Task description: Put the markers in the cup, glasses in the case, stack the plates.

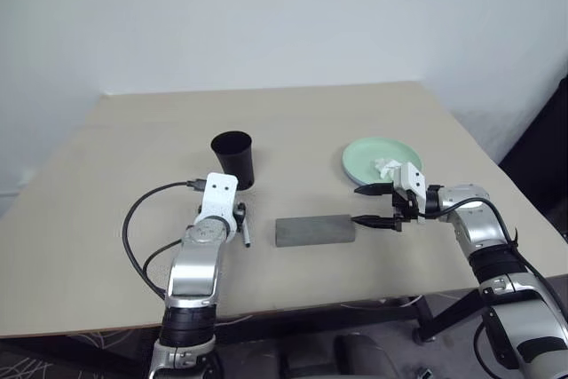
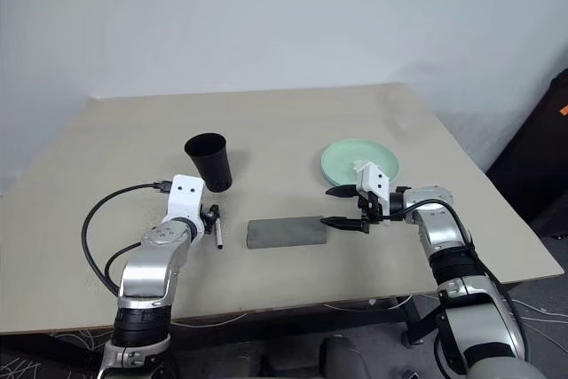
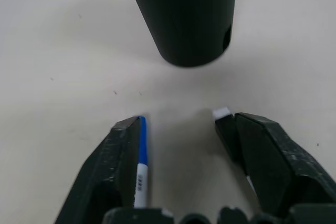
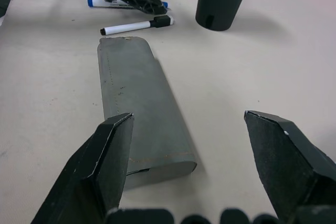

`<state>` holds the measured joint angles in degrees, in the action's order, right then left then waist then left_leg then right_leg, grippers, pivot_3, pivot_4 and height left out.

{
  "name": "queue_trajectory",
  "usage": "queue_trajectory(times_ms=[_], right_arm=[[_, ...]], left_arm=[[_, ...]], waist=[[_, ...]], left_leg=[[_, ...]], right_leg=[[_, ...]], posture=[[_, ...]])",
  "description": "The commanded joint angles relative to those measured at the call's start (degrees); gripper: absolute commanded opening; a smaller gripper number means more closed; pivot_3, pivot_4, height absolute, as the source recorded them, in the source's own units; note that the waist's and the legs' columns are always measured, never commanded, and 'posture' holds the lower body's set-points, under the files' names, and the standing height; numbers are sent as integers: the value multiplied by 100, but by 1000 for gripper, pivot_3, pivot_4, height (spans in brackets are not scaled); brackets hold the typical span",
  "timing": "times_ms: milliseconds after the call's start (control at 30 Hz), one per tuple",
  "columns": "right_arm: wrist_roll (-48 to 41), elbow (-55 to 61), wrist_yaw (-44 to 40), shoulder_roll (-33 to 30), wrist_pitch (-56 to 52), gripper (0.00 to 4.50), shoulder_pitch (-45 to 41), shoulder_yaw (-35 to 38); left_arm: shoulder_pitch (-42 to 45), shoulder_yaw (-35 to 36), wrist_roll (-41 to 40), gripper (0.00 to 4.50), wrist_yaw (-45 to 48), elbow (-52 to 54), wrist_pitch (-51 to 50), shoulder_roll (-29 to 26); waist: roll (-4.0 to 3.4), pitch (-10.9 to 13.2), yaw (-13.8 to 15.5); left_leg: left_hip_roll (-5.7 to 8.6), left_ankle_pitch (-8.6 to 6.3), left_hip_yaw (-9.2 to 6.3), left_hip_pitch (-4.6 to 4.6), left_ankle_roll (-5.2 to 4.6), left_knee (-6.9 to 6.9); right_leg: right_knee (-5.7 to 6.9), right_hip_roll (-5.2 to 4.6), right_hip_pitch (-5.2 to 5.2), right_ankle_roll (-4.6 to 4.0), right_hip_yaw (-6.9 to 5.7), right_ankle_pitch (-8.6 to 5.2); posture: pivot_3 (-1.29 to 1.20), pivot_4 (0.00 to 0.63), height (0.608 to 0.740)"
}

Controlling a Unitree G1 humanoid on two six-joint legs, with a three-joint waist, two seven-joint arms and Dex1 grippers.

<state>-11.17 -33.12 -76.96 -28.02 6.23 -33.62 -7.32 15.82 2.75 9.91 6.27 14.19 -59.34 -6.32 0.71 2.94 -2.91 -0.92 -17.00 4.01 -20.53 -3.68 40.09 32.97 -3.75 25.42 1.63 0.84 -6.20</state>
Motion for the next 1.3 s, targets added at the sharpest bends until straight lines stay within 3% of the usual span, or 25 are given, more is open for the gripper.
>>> queue_trajectory(times_ms=[33,333,433,633,733,967,1067,1233,1300], right_arm=[[-51,92,62,-1,100,3658,-110,115],[-57,200,219,-32,107,3658,39,133],[-61,251,256,-54,99,3658,96,134],[-58,281,280,-61,79,3658,107,135],[-48,266,286,-63,73,3658,79,133],[-12,189,320,-28,86,3658,-18,100],[11,121,337,-2,119,3658,-65,85],[60,-35,359,51,215,3658,-149,71],[66,-78,366,59,251,3658,-170,79]], left_arm=[[284,7,-158,2848,-19,-89,-56,40],[503,120,-521,2848,-45,-482,-300,172],[513,88,-536,2246,-66,-481,-313,140],[556,29,-621,212,-97,-485,-323,82],[576,-124,-727,21,83,-382,-87,-3],[638,-1131,-1014,21,1631,18,1896,-856],[748,-1192,-1095,21,2035,-151,3000,-1089],[1527,-575,-1158,21,1628,-1369,5039,-927],[1923,-430,-679,21,888,-2192,5735,-1024]], waist=[[1,0,1],[1,-1,-1],[1,-1,-1],[1,-1,-3],[1,0,-4],[1,-1,-1],[1,-1,-1],[2,0,3],[1,-1,2]], left_leg=[[1,1,0,0,0,0],[2,0,1,0,1,-1],[2,0,1,0,1,-1],[1,0,0,1,1,-1],[1,0,1,1,1,-1],[3,-1,6,-5,2,-1],[3,-1,7,-6,2,-3],[3,3,7,-5,3,-2],[4,4,7,-2,2,-1]], right_leg=[[0,0,-1,0,0,0],[0,0,0,0,0,0],[0,0,0,0,0,0],[0,0,0,0,1,0],[0,0,0,0,1,0],[-3,-1,3,-1,-1,-1],[-4,-2,5,-1,-1,-1],[-6,-4,1,-3,-1,0],[-5,-4,-3,-3,-1,0]], posture=[[0,0,740],[0,0,740],[0,0,740],[0,0,740],[0,0,740],[0,0,740],[0,0,740],[0,0,740],[0,0,740]])
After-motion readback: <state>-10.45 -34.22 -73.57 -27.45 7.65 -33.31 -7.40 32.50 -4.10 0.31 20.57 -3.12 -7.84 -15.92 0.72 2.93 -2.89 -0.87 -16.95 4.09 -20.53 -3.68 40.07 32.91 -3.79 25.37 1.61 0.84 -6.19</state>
